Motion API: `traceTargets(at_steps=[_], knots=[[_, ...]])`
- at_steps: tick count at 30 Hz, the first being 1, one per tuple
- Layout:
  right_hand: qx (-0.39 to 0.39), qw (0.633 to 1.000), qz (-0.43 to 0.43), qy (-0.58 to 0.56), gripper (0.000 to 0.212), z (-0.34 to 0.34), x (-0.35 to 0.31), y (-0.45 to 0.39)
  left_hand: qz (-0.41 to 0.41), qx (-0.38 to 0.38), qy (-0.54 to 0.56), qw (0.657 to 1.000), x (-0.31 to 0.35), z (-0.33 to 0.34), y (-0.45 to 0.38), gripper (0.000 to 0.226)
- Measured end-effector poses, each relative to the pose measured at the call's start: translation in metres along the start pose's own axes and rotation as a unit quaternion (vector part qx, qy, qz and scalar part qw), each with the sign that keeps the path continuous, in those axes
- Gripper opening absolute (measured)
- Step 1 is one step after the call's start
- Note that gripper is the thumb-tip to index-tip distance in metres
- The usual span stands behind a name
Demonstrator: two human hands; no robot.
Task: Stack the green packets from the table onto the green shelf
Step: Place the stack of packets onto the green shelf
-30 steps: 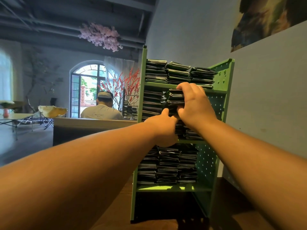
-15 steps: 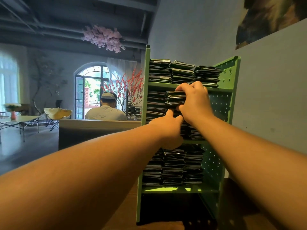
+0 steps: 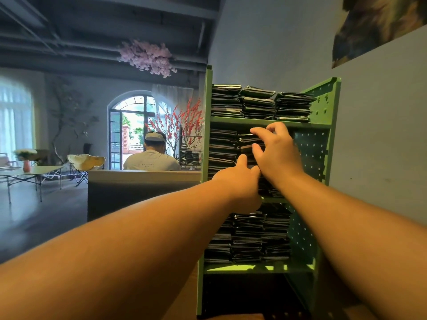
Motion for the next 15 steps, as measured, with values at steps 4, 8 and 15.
traceTargets(at_steps=[4,8,15], knots=[[-0.007,0.998,-0.038,0.056,0.042,0.005,-0.006,-0.001,-0.004,0.002,-0.01,1.0,0.001,-0.001,0.003,0.071],[-0.015,0.993,-0.065,0.097,0.042,0.008,-0.007,-0.002,0.002,0.007,-0.014,1.0,0.002,-0.001,0.005,0.071],[-0.057,0.991,-0.063,0.1,0.048,0.018,-0.008,-0.007,0.004,0.016,-0.007,1.0,0.003,-0.003,0.008,0.069]])
Point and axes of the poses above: each hand's wrist, its own y-axis away from the middle knuckle, its own z-axis out of the palm, x = y × z, the point moved 10 cm from there along -y, towards the middle knuckle, and after that the axes turned 14 degrees about y, right-handed, at the moved point
